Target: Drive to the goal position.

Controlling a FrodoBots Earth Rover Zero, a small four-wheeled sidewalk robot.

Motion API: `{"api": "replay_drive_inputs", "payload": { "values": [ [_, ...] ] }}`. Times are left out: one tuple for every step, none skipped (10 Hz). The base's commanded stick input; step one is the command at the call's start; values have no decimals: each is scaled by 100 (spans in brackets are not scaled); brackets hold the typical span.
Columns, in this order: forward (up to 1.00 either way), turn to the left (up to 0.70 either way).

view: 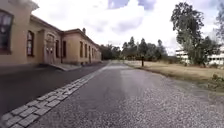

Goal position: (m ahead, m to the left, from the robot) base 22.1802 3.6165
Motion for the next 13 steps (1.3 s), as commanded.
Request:
{"api": "replay_drive_inputs", "payload": {
  "values": [
    [70, 0],
    [70, 0],
    [70, 0],
    [70, 0],
    [70, 0],
    [70, 0],
    [70, 0],
    [70, 0],
    [70, 0],
    [70, 0],
    [70, 0],
    [70, 0],
    [70, 0]
  ]
}}
